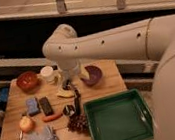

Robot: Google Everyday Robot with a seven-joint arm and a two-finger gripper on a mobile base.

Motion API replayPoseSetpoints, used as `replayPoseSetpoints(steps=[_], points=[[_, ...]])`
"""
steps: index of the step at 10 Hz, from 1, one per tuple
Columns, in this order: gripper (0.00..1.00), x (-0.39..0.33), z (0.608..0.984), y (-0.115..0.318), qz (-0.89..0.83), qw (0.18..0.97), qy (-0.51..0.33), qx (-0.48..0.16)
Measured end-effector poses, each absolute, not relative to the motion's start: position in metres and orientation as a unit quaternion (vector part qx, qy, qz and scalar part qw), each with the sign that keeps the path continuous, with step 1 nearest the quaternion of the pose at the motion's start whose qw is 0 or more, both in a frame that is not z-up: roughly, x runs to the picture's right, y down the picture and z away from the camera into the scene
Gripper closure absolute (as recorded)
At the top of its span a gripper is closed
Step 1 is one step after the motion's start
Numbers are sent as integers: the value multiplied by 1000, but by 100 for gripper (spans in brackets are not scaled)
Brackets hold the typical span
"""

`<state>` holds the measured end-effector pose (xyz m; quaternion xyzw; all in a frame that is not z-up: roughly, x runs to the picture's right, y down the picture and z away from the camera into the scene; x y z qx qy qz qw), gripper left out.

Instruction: Place banana in tray

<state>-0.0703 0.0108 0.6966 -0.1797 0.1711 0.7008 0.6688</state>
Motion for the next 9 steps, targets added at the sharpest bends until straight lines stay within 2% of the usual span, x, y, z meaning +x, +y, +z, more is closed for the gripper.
replayPoseSetpoints(steps=[4,9], points=[[20,-147,713,17,670,700,133,-208],[20,-144,715,16,671,700,133,-207]])
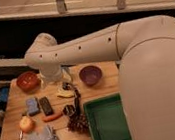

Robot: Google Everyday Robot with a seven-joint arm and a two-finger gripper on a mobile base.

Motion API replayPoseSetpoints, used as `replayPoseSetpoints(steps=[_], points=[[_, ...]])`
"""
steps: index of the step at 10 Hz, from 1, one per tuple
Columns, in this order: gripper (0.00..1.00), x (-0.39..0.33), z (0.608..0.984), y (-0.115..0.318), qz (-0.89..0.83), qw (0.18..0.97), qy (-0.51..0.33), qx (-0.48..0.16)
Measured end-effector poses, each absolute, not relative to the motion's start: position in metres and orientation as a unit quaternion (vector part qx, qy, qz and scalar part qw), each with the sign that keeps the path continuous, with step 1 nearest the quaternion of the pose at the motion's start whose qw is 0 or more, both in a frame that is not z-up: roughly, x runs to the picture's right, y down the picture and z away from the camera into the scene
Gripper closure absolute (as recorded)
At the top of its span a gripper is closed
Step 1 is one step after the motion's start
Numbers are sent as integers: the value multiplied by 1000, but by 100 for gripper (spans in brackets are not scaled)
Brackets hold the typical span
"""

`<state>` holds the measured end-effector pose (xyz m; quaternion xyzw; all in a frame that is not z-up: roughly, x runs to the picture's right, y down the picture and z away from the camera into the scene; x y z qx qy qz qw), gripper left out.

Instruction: Place banana in tray

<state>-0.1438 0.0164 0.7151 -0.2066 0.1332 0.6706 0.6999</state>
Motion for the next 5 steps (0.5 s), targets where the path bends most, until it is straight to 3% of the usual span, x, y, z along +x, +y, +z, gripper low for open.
replayPoseSetpoints(steps=[5], points=[[20,-199,746,31,637,725,113,-237]])
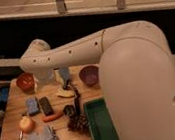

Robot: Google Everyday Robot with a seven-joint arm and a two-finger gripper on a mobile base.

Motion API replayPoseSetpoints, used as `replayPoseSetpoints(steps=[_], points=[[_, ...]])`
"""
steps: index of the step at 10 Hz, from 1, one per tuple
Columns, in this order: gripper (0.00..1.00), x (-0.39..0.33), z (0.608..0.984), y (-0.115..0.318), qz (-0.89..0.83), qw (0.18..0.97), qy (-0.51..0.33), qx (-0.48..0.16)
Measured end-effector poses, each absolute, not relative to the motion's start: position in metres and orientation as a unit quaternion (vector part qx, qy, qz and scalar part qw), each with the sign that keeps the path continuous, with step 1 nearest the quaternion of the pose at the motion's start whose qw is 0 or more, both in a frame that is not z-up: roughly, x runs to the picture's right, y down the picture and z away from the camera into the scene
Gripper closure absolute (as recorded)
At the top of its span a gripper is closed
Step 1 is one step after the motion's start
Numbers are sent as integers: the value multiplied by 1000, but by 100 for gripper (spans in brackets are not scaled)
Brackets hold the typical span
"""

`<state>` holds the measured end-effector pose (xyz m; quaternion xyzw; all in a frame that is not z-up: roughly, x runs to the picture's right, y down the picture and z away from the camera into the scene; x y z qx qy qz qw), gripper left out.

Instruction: Place banana in tray

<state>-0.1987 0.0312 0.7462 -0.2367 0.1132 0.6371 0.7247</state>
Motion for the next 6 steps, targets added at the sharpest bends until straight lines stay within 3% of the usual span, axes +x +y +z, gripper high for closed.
replayPoseSetpoints(steps=[6], points=[[20,-208,793,54,626,719,103,-284]])
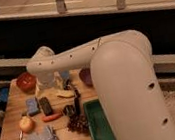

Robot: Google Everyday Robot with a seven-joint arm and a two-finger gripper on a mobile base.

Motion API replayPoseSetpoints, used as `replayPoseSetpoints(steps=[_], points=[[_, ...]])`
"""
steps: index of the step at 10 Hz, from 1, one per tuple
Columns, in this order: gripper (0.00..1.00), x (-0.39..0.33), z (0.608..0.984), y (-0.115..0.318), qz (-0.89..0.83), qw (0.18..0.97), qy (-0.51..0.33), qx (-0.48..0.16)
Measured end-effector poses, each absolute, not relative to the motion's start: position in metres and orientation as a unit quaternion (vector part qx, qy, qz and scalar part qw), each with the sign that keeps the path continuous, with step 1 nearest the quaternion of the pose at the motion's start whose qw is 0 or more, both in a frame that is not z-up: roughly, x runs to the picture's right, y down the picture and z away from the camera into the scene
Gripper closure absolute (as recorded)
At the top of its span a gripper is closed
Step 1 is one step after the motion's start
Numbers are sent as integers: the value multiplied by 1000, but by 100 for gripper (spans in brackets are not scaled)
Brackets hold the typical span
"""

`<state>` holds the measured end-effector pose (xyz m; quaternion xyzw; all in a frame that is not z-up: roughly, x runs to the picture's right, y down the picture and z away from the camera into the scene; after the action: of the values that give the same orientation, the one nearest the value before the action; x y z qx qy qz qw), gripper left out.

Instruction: Place banana in tray

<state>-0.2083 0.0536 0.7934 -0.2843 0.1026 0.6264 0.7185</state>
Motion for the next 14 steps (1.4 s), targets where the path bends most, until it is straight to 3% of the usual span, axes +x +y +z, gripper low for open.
replayPoseSetpoints(steps=[5,10,14], points=[[20,-202,821,62,641,690,107,-317],[20,-203,821,61,638,694,106,-317],[20,-203,841,74,611,713,125,-322]])
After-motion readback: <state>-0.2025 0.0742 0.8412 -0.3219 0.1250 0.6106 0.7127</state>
